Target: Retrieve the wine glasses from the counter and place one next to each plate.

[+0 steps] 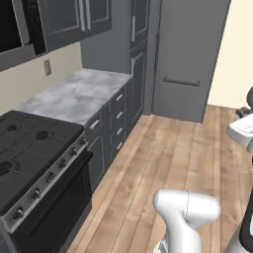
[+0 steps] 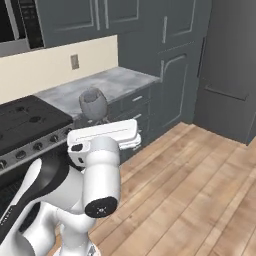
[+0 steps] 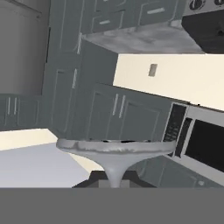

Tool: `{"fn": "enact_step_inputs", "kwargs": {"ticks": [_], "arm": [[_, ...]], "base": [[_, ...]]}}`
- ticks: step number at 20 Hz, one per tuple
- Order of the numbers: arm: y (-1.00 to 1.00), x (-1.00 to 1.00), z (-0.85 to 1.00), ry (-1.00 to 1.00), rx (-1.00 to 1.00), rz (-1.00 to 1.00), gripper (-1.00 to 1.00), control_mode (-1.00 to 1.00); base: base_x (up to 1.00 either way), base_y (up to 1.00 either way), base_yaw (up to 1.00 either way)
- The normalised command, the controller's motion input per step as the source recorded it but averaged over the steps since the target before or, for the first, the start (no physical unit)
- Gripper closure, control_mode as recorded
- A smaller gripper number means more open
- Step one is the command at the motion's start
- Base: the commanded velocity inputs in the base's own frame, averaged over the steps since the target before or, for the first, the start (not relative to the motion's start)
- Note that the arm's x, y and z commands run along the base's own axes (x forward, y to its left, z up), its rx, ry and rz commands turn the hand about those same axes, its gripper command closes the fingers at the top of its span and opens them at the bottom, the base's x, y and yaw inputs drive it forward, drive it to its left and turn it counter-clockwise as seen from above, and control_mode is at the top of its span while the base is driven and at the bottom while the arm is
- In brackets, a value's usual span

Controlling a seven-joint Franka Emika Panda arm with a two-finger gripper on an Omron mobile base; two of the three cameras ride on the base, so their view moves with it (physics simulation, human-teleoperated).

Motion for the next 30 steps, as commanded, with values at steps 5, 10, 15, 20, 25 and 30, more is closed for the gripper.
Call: {"fn": "enact_step_inputs", "kwargs": {"ticks": [5,10,15,20,25,30], "arm": [[0.0,0.0,0.0,0.0,0.0,0.0,1.0,1.0],[0.0,0.0,0.0,0.0,0.0,0.0,1.0,1.0],[0.0,0.0,0.0,0.0,0.0,0.0,1.0,1.0],[0.0,0.0,0.0,0.0,0.0,0.0,1.0,1.0],[0.0,0.0,0.0,0.0,0.0,0.0,1.0,1.0],[0.0,0.0,0.0,0.0,0.0,0.0,1.0,1.0]], "base": [[0.62,-1.0,-0.27],[0.1,-1.0,-0.42],[0.09,-1.0,-0.56],[0.09,-1.0,-0.65],[0.13,-1.0,-0.61],[0.44,-1.0,-0.45]]}}
